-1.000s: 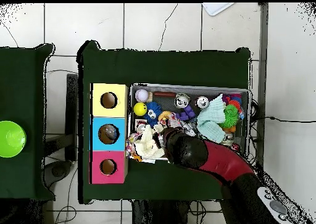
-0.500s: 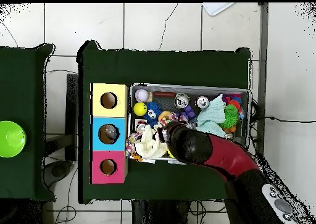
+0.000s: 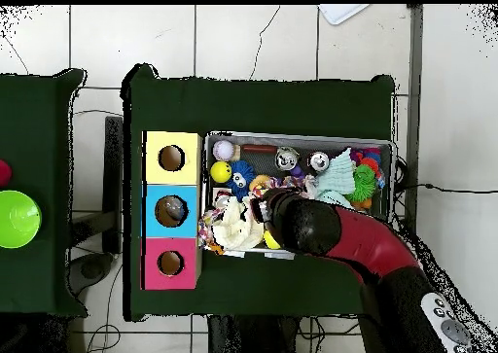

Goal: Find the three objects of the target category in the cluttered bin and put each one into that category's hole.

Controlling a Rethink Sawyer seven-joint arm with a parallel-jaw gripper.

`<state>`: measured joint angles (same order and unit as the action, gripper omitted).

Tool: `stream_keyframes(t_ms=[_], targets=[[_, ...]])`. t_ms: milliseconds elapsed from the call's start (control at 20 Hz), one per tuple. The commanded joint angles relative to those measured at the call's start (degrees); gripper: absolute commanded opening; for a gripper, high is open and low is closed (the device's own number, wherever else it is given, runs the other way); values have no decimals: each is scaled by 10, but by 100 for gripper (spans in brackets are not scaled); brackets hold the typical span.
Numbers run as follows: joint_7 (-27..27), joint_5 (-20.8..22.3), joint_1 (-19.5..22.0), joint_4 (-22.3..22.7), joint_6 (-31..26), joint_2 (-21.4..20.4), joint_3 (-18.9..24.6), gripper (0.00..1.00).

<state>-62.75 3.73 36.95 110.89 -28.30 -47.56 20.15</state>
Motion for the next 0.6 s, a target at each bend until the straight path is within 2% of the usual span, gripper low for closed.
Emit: stream_keyframes(t_ms=[50,300,600], targets=[[-38,-5,-14,-51,-131,-33,20,100],[-26,11,-17,-87,-156,-24,19,100],[-1,50,-20,-165,-198,4,5,100]])
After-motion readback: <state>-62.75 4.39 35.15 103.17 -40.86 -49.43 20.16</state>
